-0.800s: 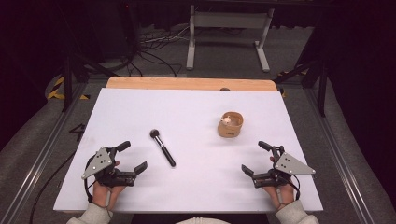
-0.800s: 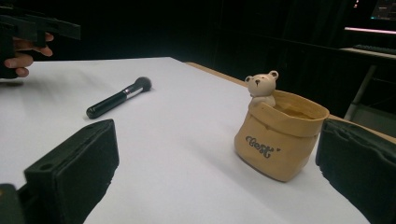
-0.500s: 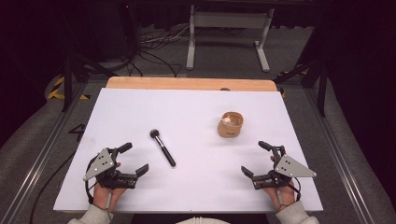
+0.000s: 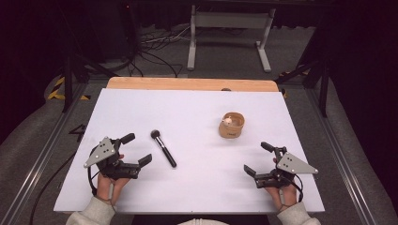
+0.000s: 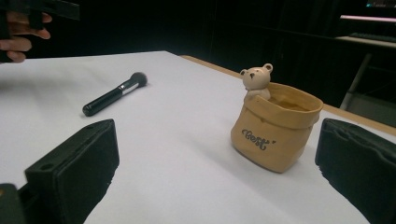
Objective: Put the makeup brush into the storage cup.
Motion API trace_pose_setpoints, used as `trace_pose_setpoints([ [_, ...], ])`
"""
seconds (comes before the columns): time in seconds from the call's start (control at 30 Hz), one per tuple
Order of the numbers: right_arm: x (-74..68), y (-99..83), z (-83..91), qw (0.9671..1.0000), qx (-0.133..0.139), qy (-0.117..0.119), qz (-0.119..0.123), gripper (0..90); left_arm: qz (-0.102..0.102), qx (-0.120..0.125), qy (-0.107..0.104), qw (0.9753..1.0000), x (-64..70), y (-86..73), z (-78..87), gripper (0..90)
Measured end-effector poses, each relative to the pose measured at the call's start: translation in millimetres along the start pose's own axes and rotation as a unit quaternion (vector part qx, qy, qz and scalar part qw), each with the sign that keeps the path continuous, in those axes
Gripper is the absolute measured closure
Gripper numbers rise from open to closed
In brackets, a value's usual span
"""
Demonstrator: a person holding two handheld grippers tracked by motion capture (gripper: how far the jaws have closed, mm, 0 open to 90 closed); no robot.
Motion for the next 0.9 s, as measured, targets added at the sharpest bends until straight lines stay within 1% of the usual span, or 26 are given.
trace_pose_setpoints([
  [0.07,-0.2,0.3,0.5,1.0000,0.000,0.005,-0.003,1.1,0.006,-0.006,-0.001,1.0000,-2.7,4.6,-5.3,0.1],
  [0.1,-0.3,0.3,0.4,1.0000,0.000,0.007,-0.005,1.2,0.006,-0.006,-0.001,1.0000,-2.7,4.6,-5.3,0.0],
  [0.13,-0.3,0.3,0.4,1.0000,0.000,0.007,-0.005,1.2,0.008,-0.008,0.001,0.9999,-4.2,6.9,-7.6,0.0],
  [0.17,-0.3,0.4,0.3,1.0000,0.001,0.008,-0.005,1.2,0.012,-0.010,-0.002,0.9999,-5.3,10.1,-10.9,0.0],
  [0.23,-0.2,0.5,0.5,1.0000,0.001,0.008,-0.005,1.1,0.014,-0.013,-0.001,0.9998,-6.2,13.9,-14.5,0.0],
  [0.33,0.2,0.3,1.7,0.9999,0.000,0.008,-0.011,1.0,0.007,-0.024,0.003,0.9997,-7.1,17.2,-19.6,0.0],
  [0.37,0.2,0.5,2.1,0.9999,0.002,0.008,-0.012,1.0,0.005,-0.029,0.008,0.9995,-7.6,17.8,-21.4,0.0],
  [0.47,0.2,1.5,3.6,0.9999,0.004,0.006,-0.013,0.3,0.012,-0.043,0.026,0.9987,-9.4,19.0,-26.8,0.0],
  [0.5,0.3,2.1,3.9,0.9999,0.005,0.002,-0.010,0.0,0.018,-0.048,0.024,0.9984,-9.8,19.6,-28.5,0.0],
  [0.63,-1.1,3.3,3.5,1.0000,0.006,0.002,-0.003,0.0,0.026,-0.072,0.025,0.9968,-11.8,22.4,-35.1,0.0],
  [0.67,-1.2,3.3,3.5,1.0000,0.005,0.002,-0.003,0.0,0.026,-0.072,0.025,0.9968,-11.8,22.4,-35.1,0.0],
  [0.7,-0.7,3.2,3.3,1.0000,0.006,0.003,-0.004,0.1,0.026,-0.087,0.028,0.9955,-13.1,24.2,-38.5,0.0],
  [0.73,-0.2,2.9,3.5,1.0000,0.006,0.003,-0.007,0.0,0.026,-0.087,0.028,0.9955,-13.1,24.2,-38.5,0.0],
  [0.77,0.7,2.6,3.6,0.9999,0.006,0.002,-0.009,0.0,0.027,-0.096,0.032,0.9945,-13.7,25.6,-41.1,0.0],
  [0.8,0.7,2.6,3.6,0.9999,0.006,0.002,-0.009,0.0,0.027,-0.096,0.032,0.9945,-13.7,25.6,-41.1,0.0],
  [0.83,1.5,2.4,4.0,0.9999,0.007,0.000,-0.012,0.0,0.029,-0.105,0.033,0.9935,-14.1,26.5,-43.0,0.0],
  [0.87,2.9,2.6,4.8,0.9999,0.009,-0.002,-0.014,0.0,0.035,-0.108,0.034,0.9929,-14.0,27.4,-44.3,0.0],
  [0.9,3.5,2.6,5.4,0.9998,0.010,-0.003,-0.016,0.0,0.050,-0.111,0.035,0.9919,-14.2,28.6,-45.6,0.0],
])
Point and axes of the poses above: each handheld gripper's, and its own axes: z roughly backward along the jaws, y roughly out of its top, x roughly to its right, the point moved 5 cm from there along -z, roughly forward along the jaws, and after that the axes turned 2 degrees about -y, right-handed, at the moved point
